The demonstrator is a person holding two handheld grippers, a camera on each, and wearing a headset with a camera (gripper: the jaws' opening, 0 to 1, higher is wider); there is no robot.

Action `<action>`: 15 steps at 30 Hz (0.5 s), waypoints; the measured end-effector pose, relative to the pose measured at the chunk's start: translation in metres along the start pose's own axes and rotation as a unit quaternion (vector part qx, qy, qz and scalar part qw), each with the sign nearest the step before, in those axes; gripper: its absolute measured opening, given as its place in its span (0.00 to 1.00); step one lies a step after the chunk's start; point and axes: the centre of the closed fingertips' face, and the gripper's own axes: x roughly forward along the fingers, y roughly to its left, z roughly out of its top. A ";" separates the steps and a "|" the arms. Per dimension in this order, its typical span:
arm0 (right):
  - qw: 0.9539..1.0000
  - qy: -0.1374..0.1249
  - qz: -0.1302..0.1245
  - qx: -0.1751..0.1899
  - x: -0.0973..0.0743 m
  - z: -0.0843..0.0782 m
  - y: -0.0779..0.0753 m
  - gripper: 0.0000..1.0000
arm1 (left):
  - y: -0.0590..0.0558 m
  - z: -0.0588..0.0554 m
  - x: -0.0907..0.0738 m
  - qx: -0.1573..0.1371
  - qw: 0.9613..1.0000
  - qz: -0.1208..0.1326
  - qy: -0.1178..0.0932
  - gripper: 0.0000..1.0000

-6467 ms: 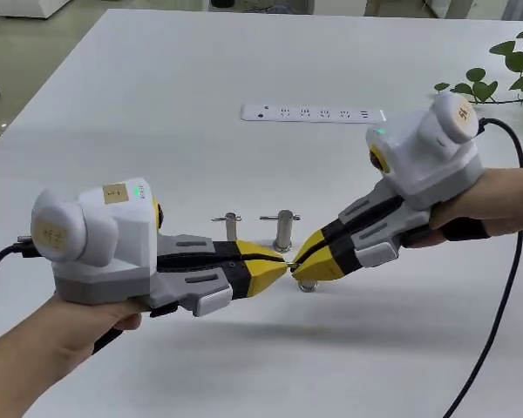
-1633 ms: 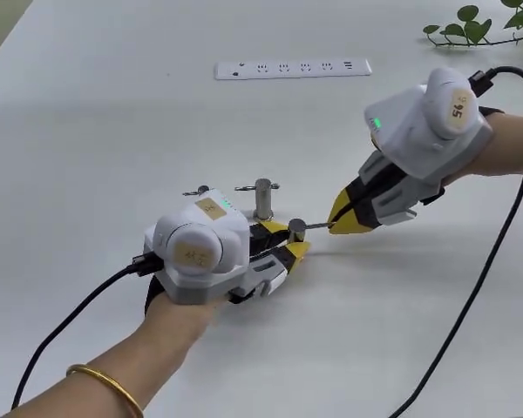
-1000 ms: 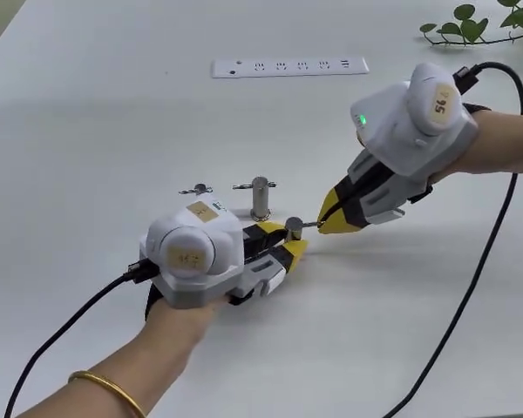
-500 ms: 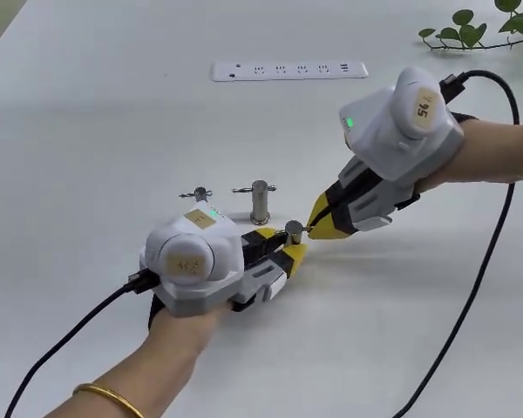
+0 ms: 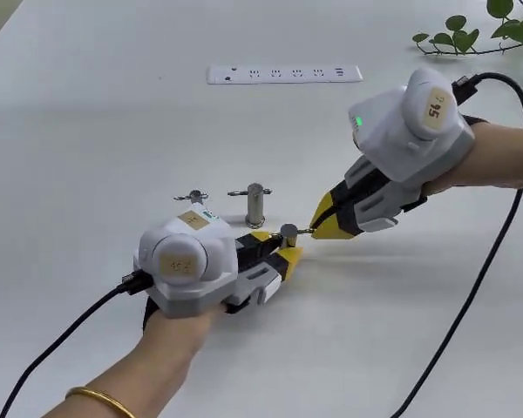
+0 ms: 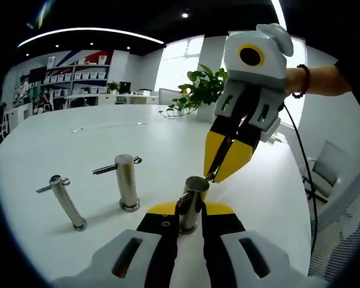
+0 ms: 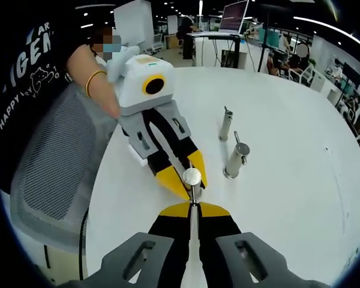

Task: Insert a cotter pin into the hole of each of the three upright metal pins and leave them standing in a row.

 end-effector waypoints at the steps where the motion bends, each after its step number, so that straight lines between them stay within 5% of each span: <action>1: 1.000 -0.003 0.000 -0.003 0.000 0.001 0.000 0.00 | 0.000 0.000 0.000 0.001 1.000 0.000 0.000 0.11; 15: 1.000 -0.009 0.001 -0.008 0.006 0.009 0.000 0.00 | 0.001 0.000 0.001 -0.005 1.000 0.000 -0.003 0.11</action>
